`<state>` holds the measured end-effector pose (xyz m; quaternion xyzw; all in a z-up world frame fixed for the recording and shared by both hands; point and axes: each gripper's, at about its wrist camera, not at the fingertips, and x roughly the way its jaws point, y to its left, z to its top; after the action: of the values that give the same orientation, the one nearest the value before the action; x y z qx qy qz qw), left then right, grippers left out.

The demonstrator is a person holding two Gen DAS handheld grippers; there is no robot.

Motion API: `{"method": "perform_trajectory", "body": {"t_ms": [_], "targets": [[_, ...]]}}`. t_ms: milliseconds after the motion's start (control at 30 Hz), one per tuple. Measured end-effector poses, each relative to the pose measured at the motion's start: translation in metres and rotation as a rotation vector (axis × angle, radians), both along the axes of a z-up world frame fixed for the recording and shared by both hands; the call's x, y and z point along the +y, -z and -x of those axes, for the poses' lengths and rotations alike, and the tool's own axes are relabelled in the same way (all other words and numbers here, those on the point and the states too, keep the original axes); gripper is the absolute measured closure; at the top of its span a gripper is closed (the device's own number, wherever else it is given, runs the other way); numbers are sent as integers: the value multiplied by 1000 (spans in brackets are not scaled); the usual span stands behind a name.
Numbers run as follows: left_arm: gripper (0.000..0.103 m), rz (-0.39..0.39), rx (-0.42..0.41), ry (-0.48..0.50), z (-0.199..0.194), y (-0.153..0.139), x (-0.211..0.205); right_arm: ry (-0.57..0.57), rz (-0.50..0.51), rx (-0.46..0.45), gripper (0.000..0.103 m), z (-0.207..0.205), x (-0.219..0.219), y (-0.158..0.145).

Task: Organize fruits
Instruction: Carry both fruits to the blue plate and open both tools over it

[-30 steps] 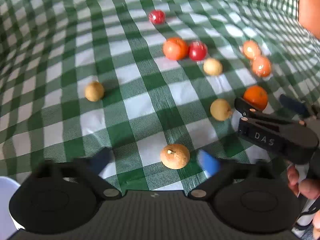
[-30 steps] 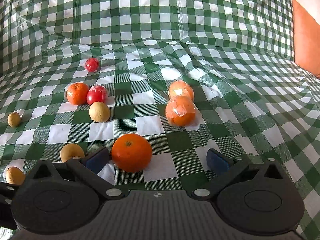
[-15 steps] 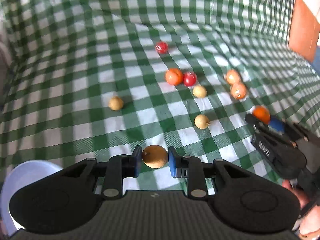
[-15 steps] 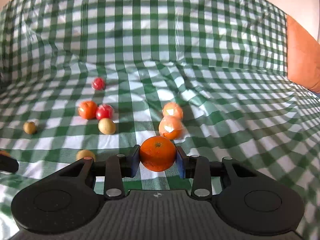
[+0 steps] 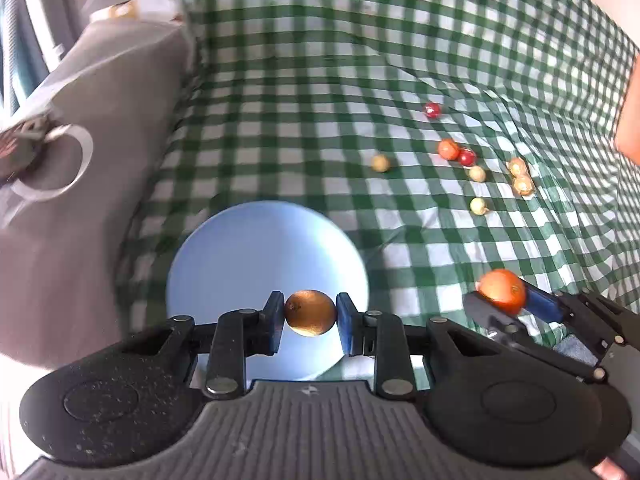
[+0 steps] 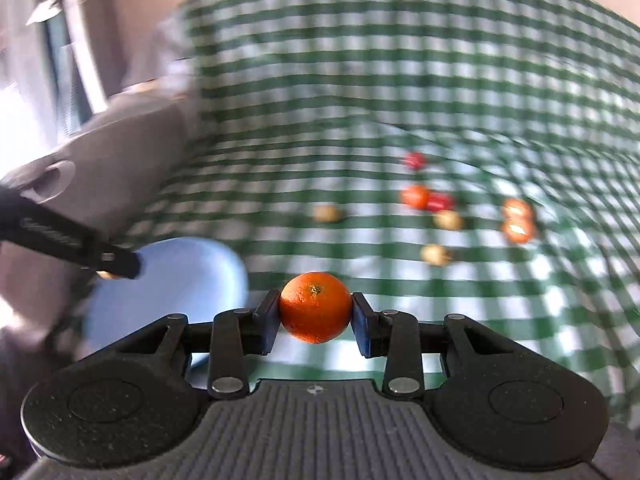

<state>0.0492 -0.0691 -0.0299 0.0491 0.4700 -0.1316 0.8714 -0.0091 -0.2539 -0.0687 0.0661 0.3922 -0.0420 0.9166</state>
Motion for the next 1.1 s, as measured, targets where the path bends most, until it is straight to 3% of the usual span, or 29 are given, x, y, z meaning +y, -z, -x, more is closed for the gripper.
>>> {"method": "perform_trajectory", "body": {"t_ms": [133,367,800,1100], "targets": [[73,26,-21,-41,11,-8,33,-114,37,-13,64,2,49,-16],[73,73,-50,-89,13,-19,65,-203,72,-3,64,-5,88,-32],[73,68,-17,-102,-10,2,59,-177,67,74,64,-15,72,-12],[73,47,30,-107,-47,28,57,-202,64,118,64,-47,79,11]]}}
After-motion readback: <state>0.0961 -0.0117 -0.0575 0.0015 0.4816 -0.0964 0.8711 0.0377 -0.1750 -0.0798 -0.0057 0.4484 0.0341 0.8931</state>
